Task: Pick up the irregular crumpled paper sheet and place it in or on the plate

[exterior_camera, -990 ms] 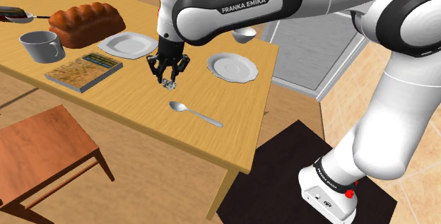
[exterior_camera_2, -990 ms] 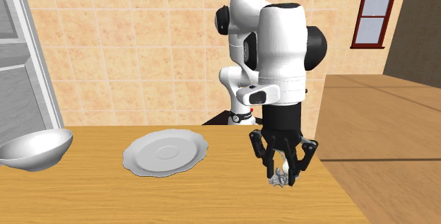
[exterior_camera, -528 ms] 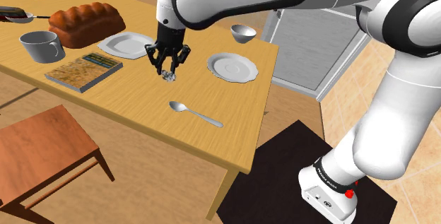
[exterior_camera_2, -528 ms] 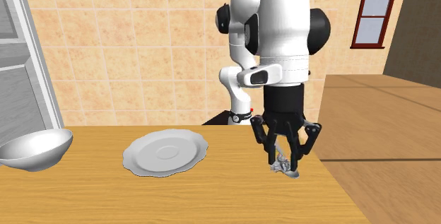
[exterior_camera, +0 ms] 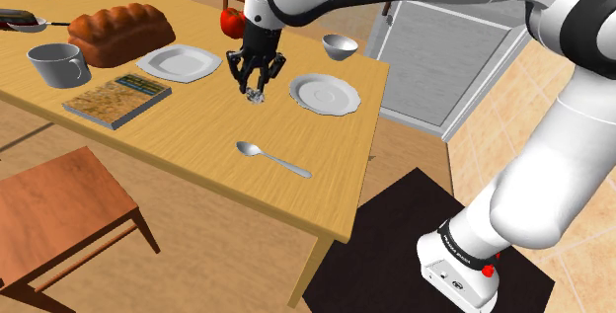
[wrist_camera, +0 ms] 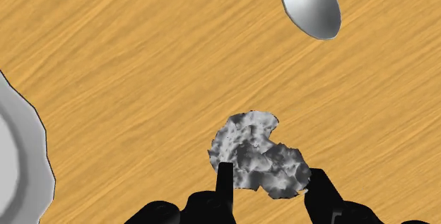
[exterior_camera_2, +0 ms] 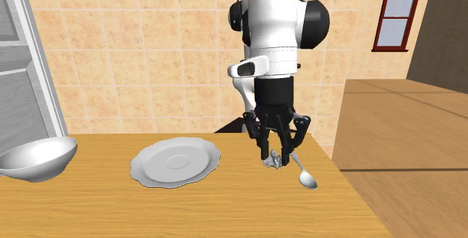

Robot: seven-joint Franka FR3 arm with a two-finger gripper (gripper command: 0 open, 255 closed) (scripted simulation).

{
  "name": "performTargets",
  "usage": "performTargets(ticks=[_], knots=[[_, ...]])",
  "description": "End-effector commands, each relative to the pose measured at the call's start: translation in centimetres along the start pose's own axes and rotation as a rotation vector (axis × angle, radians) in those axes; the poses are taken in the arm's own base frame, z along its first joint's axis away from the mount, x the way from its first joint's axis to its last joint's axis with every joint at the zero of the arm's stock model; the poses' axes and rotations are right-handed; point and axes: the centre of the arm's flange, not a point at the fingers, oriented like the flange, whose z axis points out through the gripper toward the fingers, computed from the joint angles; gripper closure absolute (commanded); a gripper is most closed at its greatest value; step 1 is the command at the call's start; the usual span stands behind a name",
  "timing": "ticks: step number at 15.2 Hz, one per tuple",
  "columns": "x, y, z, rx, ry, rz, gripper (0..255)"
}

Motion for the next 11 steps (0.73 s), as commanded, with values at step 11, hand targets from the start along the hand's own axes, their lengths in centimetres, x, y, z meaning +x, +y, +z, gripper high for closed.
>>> performTargets(ticks=[11], knots=[[2.6, 15.5, -1.0, 0.000, 0.000, -0.001, 255]])
